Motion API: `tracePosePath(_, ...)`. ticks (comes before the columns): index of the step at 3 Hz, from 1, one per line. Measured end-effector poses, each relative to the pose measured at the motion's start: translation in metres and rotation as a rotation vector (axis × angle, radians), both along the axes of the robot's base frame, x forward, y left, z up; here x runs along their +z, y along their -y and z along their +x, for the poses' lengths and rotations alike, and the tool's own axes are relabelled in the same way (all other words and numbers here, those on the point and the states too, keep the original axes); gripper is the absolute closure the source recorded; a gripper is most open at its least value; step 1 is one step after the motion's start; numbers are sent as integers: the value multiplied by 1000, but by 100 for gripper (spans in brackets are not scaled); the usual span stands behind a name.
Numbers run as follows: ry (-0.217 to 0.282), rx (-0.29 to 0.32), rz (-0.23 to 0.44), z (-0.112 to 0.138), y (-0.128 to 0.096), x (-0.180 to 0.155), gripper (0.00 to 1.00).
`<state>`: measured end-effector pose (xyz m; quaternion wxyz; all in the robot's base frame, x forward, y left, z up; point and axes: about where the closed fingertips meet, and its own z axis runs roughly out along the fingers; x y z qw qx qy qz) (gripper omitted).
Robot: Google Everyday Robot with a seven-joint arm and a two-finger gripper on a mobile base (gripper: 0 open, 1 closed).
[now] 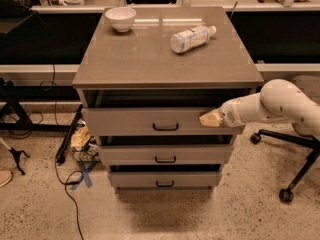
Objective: Close top drawer
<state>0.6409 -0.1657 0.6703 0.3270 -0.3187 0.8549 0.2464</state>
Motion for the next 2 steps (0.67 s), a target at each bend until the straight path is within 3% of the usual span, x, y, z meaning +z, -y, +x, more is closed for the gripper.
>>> tracePosePath(1,-16,-58,-12,-22,26,-1,100)
tracePosePath(2,-74,-148,-32,-72,74,-5,100)
